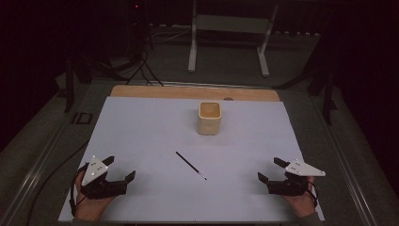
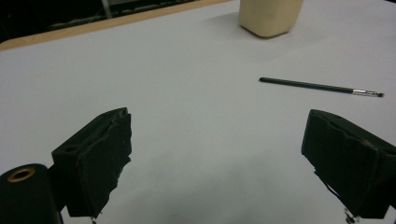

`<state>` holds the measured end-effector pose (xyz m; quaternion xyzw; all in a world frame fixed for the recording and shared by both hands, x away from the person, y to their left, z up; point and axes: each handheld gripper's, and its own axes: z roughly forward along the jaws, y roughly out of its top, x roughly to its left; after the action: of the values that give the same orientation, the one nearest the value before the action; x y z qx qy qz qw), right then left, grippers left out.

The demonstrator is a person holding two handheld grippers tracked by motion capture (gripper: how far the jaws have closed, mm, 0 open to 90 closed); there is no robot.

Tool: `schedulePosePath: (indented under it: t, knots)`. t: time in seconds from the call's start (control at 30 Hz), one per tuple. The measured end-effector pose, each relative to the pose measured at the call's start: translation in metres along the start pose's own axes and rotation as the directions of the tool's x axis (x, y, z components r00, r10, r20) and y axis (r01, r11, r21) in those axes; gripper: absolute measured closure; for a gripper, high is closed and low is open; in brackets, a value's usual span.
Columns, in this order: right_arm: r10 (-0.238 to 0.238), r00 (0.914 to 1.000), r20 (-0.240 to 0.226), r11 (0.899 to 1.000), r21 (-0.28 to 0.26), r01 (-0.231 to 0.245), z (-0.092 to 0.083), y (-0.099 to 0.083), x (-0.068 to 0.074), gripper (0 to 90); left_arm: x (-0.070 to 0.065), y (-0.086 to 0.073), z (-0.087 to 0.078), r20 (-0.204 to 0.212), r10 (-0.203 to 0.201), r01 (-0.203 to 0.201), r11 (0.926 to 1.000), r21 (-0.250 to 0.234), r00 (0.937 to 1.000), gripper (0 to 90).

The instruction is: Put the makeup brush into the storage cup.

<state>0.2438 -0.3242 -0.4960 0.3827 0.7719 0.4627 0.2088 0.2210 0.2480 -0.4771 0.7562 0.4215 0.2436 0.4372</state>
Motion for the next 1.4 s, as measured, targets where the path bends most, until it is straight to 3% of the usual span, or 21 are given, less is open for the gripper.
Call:
schedulePosePath:
  t: [0.5, 0.77, 1.03, 1.13, 1.4]
  knots:
    - [0.000, 0.9999, -0.013, 0.999, 0.032, 0.000, 0.004, 0.002, 0.003, 11.0, -0.004, 0.003, 0.000, 0.004, 0.017, -0.018, 0.9998, 0.006, 0.9998, 11.0]
    - [-0.010, 0.9993, -0.036, 1.000, 0.030, 0.011, 0.010, 0.013, 0.008, 11.0, -0.003, 0.003, 0.000, -0.009, 0.016, -0.016, 0.9999, 0.004, 0.9998, 10.8]
    - [-0.032, 0.9978, -0.059, 0.999, 0.035, 0.034, 0.012, 0.033, 0.007, 11.0, 0.002, 0.002, -0.002, -0.033, -0.006, 0.005, 1.0000, -0.005, 0.9994, 9.0]
    - [-0.052, 0.9944, -0.091, 0.997, 0.043, 0.057, 0.015, 0.044, 0.008, 11.0, 0.003, 0.003, -0.003, -0.036, -0.007, 0.007, 1.0000, -0.007, 0.9993, 8.4]
    - [-0.095, 0.9875, -0.126, 0.994, 0.050, 0.102, 0.019, 0.065, 0.012, 11.0, 0.004, 0.002, -0.002, -0.043, -0.009, 0.009, 1.0000, -0.002, 0.9990, 7.5]
